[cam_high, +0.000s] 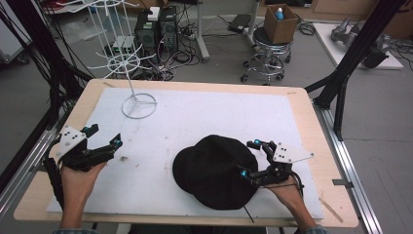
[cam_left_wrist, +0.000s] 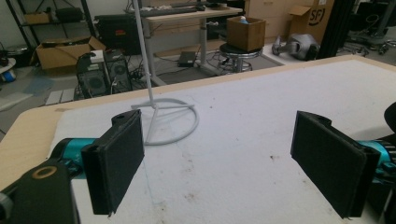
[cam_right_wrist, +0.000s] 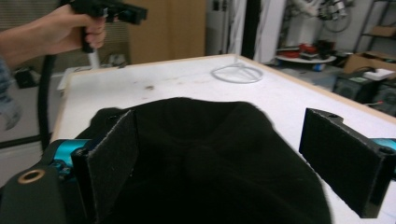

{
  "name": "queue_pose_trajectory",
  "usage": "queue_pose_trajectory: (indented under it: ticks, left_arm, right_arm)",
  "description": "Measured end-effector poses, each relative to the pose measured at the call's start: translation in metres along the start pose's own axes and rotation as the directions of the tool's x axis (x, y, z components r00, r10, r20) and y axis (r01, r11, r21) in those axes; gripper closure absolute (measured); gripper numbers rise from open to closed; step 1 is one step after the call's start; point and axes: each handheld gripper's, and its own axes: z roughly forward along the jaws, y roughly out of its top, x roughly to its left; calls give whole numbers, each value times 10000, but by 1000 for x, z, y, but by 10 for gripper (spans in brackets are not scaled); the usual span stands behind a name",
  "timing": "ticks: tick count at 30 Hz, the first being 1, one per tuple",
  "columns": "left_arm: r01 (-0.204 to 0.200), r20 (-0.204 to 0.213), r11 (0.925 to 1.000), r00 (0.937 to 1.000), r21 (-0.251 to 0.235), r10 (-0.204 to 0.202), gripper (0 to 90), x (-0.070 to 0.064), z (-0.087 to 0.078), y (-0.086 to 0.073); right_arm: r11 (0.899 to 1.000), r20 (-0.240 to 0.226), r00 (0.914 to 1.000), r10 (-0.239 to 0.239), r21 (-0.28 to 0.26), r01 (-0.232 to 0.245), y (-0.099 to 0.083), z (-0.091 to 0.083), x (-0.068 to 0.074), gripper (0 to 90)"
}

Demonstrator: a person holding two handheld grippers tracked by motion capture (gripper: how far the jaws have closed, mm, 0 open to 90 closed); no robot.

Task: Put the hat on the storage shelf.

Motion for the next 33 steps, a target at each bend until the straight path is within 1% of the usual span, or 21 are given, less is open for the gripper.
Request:
queue_pose_trajectory:
  ticks: [1,3,5,7,8,11,14,18,20,22,24,25,28,29,30,32,33]
  left_arm:
    - [0,0,10000,10000,0,0,176,0,0,0]
    - [-24,54,10000,10000,7,24,176,0,0,0]
    - [-36,65,10000,10000,30,36,176,-1,0,0]
    - [-65,61,10000,10000,16,65,176,-1,1,0]
    - [-54,66,10000,10000,21,54,176,-1,1,0]
    - [-58,65,10000,10000,14,58,176,-1,1,0]
    - [-46,70,10000,10000,16,46,176,-1,0,0]
    - [-48,75,10000,10000,15,48,176,-1,1,0]
    - [-48,95,10000,9999,11,48,176,-2,1,0]
    - [-57,84,10000,9999,2,57,176,-1,1,0]
    - [-49,83,10000,10000,17,49,177,-1,1,0]
    - [-49,72,10000,10000,10,49,177,-1,1,0]
    - [-45,85,10000,10000,17,45,177,-1,1,0]
    - [-49,78,10000,10000,8,49,177,-1,1,0]
    - [-49,78,10000,10000,11,49,178,-1,1,1]
    - [-55,71,10000,10000,15,55,178,-1,0,1]
    - [-35,60,10000,10000,6,35,178,-1,0,1]
  right_arm:
    - [10000,-130,9999,16,56,-16,-1,1,0,114]
    - [9998,-247,9997,0,218,5,-2,4,1,114]
    - [9994,-405,9991,80,347,-66,-3,6,0,114]
    - [9988,-431,9991,64,483,-43,-5,9,-1,114]
    - [9983,-542,9984,155,573,-124,-6,10,-1,114]
    - [9965,-615,9980,158,832,-107,-8,14,-1,115]
    - [9943,-695,9975,124,1063,-50,-10,18,-1,139]
    - [9912,-636,9979,90,1323,-5,-12,22,-2,150]
    - [9880,-531,9986,78,1546,5,-13,24,-3,161]
    - [9861,-631,9979,111,1663,-4,-14,26,-3,207]
    - [9821,-538,9984,146,1884,-42,-14,27,-2,251]
    - [9808,-559,9983,185,1950,-73,-14,28,-3,284]
    - [9744,-428,9991,51,2248,47,-14,30,-2,391]
    - [9744,-428,9991,51,2248,47,-14,30,-2,391]
    - [9721,-284,9994,-196,2333,257,-13,31,0,473]
    - [9726,-192,9990,-397,2287,430,-11,30,1,565]
    - [9726,-192,9990,-397,2287,430,-11,30,1,565]
